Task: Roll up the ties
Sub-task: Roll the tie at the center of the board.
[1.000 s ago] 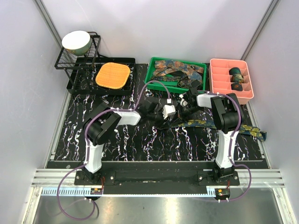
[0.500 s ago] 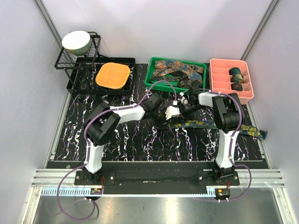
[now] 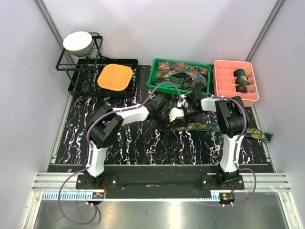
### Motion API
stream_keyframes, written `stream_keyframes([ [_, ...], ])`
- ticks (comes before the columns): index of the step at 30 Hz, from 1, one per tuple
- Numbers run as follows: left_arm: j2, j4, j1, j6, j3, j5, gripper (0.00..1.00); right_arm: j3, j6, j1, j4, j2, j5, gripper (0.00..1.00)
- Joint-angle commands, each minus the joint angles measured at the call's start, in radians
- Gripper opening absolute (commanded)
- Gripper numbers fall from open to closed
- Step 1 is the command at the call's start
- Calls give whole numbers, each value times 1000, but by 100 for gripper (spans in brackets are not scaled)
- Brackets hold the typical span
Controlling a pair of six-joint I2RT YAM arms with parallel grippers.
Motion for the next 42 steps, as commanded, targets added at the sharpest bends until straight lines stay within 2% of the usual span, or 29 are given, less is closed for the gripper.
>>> stream_keyframes([
  [1, 80, -145, -8, 15, -30, -87, 17, -87, 51, 30, 196, -40, -10, 38],
  [5, 82, -140, -8, 3, -39, -81, 17, -147, 134, 38, 351, -37, -19, 37],
  [8, 79, -132, -6, -3, -46, -76, 17, -153, 163, 41, 383, -28, 1, 17],
  [10, 79, -132, -8, -3, -47, -75, 17, -152, 140, 36, 339, -32, 41, 0],
  [14, 74, -134, -8, -3, -47, -75, 19, -112, 31, 5, 178, -41, 104, 0],
  [16, 73, -132, -6, -4, -47, -73, 26, -101, -15, -7, 120, -41, 156, 0],
  [19, 74, -126, 2, -8, -58, -57, 42, -84, -50, -16, 63, -17, 196, 0],
  [22, 76, -103, 20, -21, -72, -34, 49, -86, -49, -22, 35, 2, 236, 0],
  [28, 51, -28, 57, -24, -125, 32, 58, -96, -50, -35, -8, 20, 315, 0],
  [32, -18, 175, 74, -37, -261, 103, 70, -98, -49, -45, -28, 35, 329, 0],
  [34, -47, 287, 90, -101, -311, 147, 72, -98, -41, -48, -38, 43, 337, 0],
  [38, -52, 660, 98, -225, -424, 177, 77, -95, -47, -53, -61, 67, 351, 0],
  [42, -18, 926, 94, -340, -484, 216, 82, -93, -52, -54, -80, 75, 349, 0],
])
